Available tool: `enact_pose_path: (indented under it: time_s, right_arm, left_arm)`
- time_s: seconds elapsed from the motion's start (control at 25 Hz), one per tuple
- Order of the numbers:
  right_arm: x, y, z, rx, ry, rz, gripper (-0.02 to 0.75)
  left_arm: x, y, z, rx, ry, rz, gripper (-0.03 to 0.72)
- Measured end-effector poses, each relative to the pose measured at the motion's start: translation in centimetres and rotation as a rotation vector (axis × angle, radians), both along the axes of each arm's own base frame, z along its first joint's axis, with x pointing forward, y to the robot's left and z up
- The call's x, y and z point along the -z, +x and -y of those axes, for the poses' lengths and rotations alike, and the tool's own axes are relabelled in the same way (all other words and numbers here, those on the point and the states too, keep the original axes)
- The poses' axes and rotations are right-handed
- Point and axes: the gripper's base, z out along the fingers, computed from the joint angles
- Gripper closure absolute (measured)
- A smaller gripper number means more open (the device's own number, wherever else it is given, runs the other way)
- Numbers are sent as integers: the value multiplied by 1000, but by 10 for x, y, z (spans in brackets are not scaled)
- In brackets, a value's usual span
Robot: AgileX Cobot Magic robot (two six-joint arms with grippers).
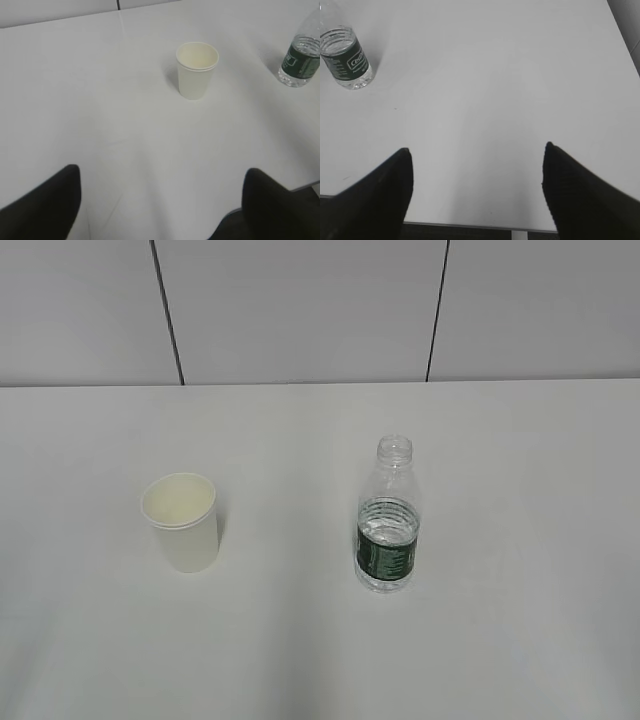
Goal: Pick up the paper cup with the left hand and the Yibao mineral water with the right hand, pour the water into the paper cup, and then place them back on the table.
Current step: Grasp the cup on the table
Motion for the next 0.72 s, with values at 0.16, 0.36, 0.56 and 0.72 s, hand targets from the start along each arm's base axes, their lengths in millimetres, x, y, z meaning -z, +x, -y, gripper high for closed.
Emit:
enact_pose_path:
  time_s: [0.16, 0.36, 0.56, 0.72]
  right_arm:
    - [0, 0, 0, 0, 0, 0, 146]
    - [0, 0, 0, 0, 0, 0, 146]
    - [0, 0, 0, 0, 0, 0, 146]
    - [0, 0, 0, 0, 0, 0, 146]
  left_arm:
    - [0, 0, 0, 4, -5, -1, 108]
    - [0, 0, 1, 4, -6, -1, 114]
    - [0, 0, 1, 4, -6, -1, 114]
    - [-4, 0, 1, 4, -12, 29, 114]
